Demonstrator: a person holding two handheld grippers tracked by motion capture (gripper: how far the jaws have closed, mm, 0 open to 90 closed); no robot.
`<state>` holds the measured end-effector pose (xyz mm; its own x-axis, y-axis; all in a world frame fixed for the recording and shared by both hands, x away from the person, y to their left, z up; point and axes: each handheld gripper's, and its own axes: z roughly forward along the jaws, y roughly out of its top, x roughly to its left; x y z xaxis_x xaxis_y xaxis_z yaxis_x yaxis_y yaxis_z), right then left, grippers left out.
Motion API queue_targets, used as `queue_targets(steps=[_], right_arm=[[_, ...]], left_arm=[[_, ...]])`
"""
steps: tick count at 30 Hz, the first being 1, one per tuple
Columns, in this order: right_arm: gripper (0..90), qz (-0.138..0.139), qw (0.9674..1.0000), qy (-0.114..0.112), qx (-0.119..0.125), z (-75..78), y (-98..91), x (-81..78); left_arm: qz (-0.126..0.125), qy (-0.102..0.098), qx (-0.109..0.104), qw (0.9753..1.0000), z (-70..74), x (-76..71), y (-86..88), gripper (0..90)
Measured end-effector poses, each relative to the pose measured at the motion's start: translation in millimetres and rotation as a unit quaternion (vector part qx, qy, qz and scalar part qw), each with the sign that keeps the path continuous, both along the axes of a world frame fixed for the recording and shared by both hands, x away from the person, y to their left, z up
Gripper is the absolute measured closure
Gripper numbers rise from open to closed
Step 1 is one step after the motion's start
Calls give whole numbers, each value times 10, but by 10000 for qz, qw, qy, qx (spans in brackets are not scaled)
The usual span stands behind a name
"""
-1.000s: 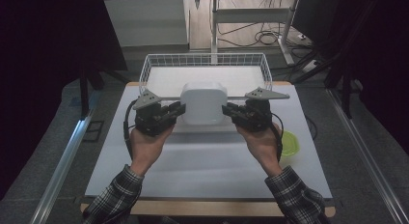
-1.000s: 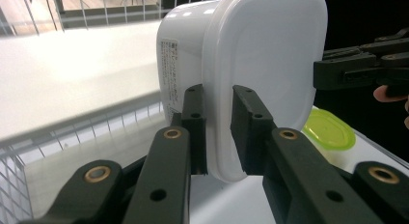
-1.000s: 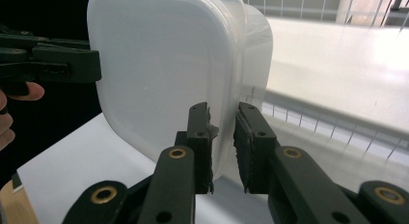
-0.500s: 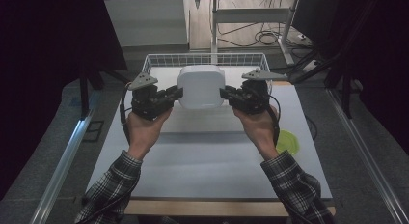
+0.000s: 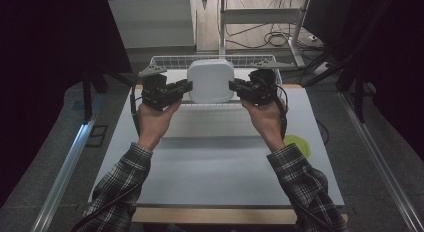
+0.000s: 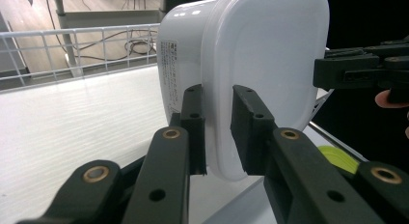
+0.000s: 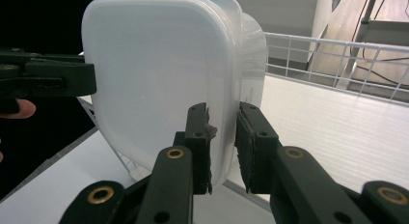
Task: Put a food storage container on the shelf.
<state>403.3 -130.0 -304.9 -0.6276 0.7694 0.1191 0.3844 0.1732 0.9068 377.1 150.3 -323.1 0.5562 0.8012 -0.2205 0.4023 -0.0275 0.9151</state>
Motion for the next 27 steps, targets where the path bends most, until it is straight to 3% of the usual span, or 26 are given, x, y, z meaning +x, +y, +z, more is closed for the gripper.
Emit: queue_targets(steps=[6,19,27], right_arm=[[752,33,9999,103,86,-35,-25,59],[673,36,9998,156,98,-28,10,174],[659,39,9998,176,61,-13,31,222]], left_arm=[[-62,-44,-174,9998,-59,54,0,711],[56,-277,41,9996,-62,135,-74,614],[111,-255,60,9996,-100,202,-83,604]])
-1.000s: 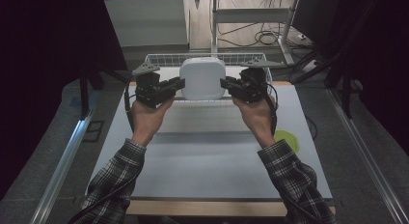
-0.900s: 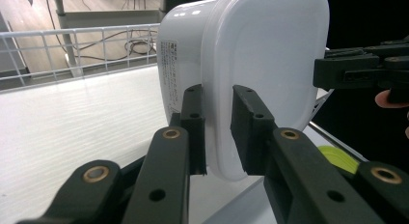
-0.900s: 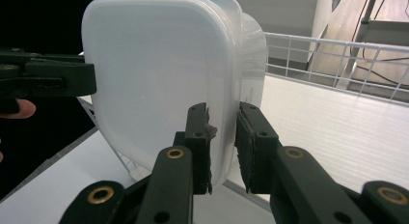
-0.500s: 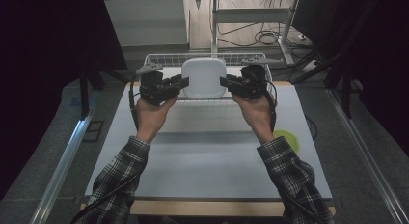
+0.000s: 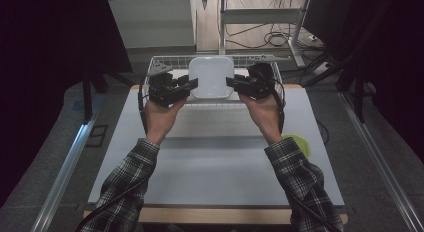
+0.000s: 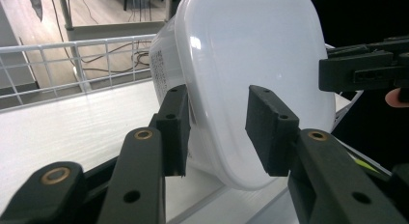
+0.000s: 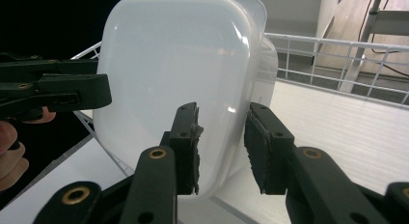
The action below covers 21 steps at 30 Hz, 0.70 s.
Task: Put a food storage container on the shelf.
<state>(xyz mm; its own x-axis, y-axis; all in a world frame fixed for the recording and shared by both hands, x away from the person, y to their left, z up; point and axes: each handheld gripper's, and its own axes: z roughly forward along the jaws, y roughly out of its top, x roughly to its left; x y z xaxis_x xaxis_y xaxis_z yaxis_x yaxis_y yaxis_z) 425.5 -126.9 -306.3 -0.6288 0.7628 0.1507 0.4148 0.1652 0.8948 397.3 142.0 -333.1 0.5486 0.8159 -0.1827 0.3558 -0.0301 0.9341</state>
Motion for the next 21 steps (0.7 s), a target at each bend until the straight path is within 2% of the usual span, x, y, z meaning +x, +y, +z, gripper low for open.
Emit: queue_targets(steps=[11,18,21], right_arm=[[613,-59,10000,2,-64,6,32,70],[550,-139,9999,-36,-68,10,50,131],[537,-260,9994,-136,-207,20,64,158]], left_arm=[[52,59,154,9999,19,96,-11,564],[36,120,82,9999,-17,160,-16,560],[39,119,74,9999,-6,175,-25,554]])
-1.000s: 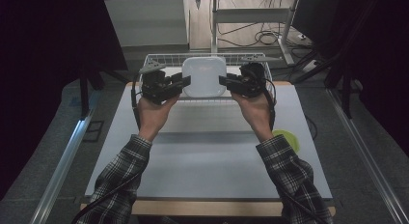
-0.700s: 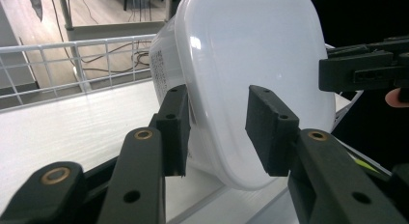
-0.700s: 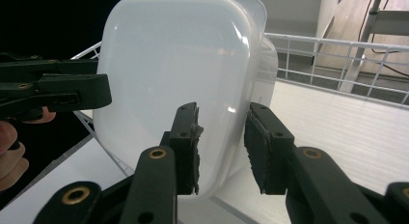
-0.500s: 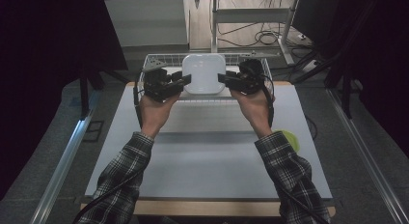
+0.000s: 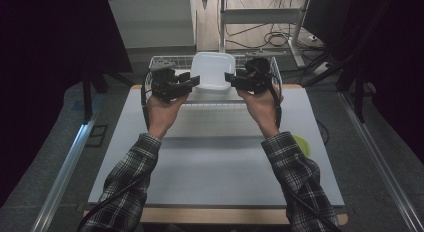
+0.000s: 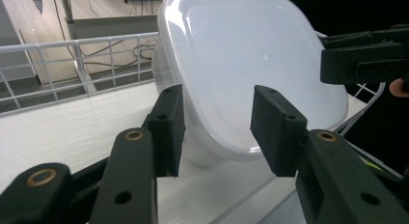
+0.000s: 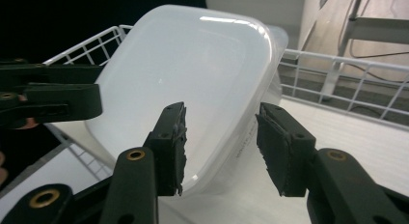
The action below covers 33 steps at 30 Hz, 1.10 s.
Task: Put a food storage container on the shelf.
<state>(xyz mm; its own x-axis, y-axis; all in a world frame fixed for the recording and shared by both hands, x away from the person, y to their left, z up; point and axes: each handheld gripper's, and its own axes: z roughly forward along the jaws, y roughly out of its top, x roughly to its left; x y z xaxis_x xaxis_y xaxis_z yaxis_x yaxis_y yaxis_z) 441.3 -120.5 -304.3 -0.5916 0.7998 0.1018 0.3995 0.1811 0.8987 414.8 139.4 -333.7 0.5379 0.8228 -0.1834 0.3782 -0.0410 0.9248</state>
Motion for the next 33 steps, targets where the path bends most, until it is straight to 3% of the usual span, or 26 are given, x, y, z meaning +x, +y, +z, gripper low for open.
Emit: queue_targets(steps=[14,19,25,33], right_arm=[[572,-154,9999,-72,22,-15,21,120],[564,-170,9998,-80,-7,-12,24,147],[527,10,9999,-44,121,8,-15,125],[424,416,9990,-44,134,-13,-24,-92]], left_arm=[[3,5,-143,9999,25,86,16,545],[-62,-108,-171,9998,84,101,2,513],[-189,-210,-1,9996,117,10,-32,467],[-408,-160,199,9988,2,-153,-23,344]])
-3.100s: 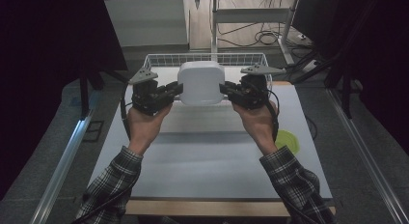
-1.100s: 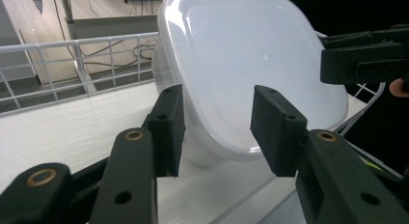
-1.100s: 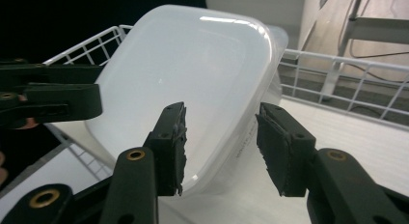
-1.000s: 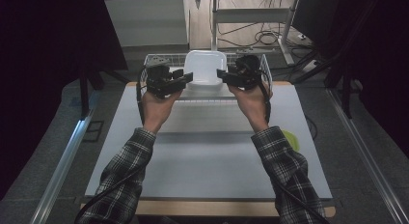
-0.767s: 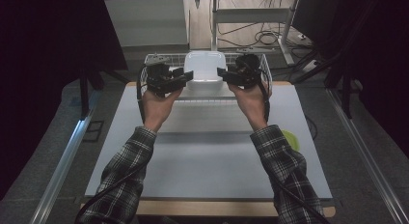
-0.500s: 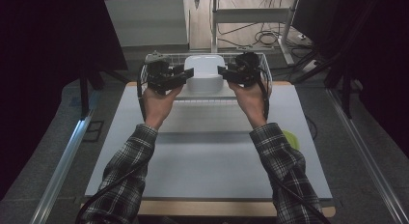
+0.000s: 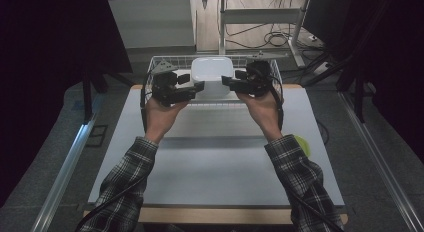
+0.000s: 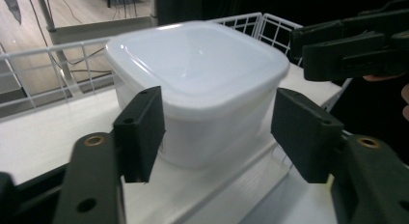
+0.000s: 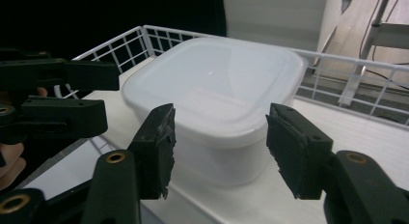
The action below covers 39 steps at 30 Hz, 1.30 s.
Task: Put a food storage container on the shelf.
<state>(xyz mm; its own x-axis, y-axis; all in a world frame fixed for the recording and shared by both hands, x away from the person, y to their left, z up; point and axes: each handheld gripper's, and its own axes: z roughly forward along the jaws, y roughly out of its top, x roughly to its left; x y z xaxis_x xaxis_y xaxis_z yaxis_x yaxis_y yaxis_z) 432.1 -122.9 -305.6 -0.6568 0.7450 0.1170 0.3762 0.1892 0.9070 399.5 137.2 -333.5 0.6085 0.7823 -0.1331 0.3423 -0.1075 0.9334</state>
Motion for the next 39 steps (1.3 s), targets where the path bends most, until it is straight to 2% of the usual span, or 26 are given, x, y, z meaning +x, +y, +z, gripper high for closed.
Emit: queue_targets(steps=[4,10,19,26,30,34,39], right_arm=[[377,110,9999,-46,-34,-41,-20,-92],[299,313,9995,2,-12,-150,-53,-225],[178,641,9977,6,-211,-367,-93,-441],[131,812,9964,2,-260,-508,-164,-604],[94,825,9960,1,-329,-625,-234,-689],[47,806,9961,39,-359,-739,-307,-754],[20,797,9959,43,-419,-879,-394,-843]], left_arm=[[-104,-10,101,9999,-54,-93,25,281],[-266,9,41,9996,-137,-262,64,188],[-536,63,309,9981,-302,-526,19,98],[-640,-10,601,9961,-459,-713,-11,65],[-654,-58,628,9959,-557,-802,15,52],[-669,-65,565,9961,-657,-892,53,38],[-687,-170,656,9953,-767,-1012,85,28]])
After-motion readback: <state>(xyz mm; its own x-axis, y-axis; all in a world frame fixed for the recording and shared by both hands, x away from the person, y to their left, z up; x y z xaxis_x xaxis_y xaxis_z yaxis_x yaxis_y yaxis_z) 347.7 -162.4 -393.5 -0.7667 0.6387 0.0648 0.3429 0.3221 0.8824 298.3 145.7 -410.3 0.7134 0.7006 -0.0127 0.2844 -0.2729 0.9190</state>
